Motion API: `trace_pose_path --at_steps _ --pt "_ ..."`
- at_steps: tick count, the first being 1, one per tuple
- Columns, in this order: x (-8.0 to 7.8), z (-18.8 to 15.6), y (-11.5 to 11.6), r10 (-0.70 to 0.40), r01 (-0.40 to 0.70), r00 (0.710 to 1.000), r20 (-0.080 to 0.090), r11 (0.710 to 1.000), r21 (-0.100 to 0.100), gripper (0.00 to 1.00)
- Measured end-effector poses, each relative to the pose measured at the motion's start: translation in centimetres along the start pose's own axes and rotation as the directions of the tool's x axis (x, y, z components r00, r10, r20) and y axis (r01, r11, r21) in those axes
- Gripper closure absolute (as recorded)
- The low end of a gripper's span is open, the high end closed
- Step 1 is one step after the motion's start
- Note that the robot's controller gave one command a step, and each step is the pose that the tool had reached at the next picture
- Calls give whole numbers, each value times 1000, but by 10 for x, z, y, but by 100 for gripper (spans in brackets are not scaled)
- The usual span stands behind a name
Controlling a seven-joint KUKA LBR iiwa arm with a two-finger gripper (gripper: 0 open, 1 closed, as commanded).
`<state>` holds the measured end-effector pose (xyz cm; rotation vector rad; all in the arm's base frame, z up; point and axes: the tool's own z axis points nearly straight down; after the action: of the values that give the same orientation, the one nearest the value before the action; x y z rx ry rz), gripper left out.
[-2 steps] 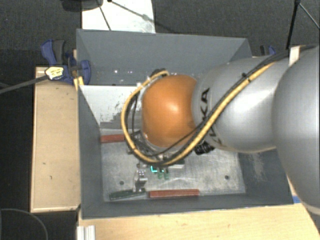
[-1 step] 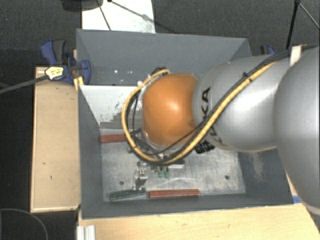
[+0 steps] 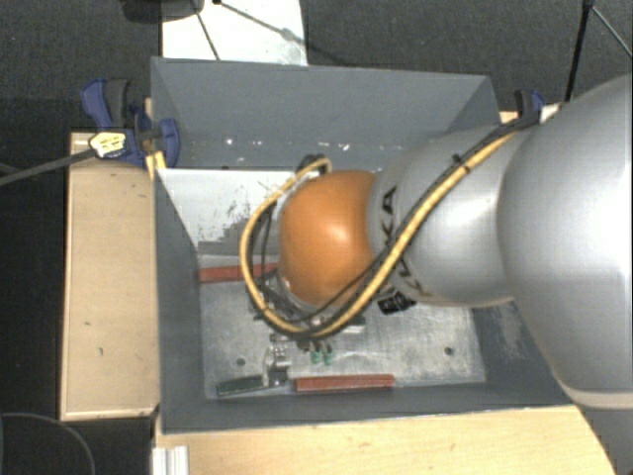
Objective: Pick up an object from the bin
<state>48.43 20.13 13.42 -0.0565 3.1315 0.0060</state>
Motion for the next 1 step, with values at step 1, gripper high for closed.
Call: trace_pose_path --at_steps 1 --pt "2 61 -20 108 -108 994 -4 994 1 100"
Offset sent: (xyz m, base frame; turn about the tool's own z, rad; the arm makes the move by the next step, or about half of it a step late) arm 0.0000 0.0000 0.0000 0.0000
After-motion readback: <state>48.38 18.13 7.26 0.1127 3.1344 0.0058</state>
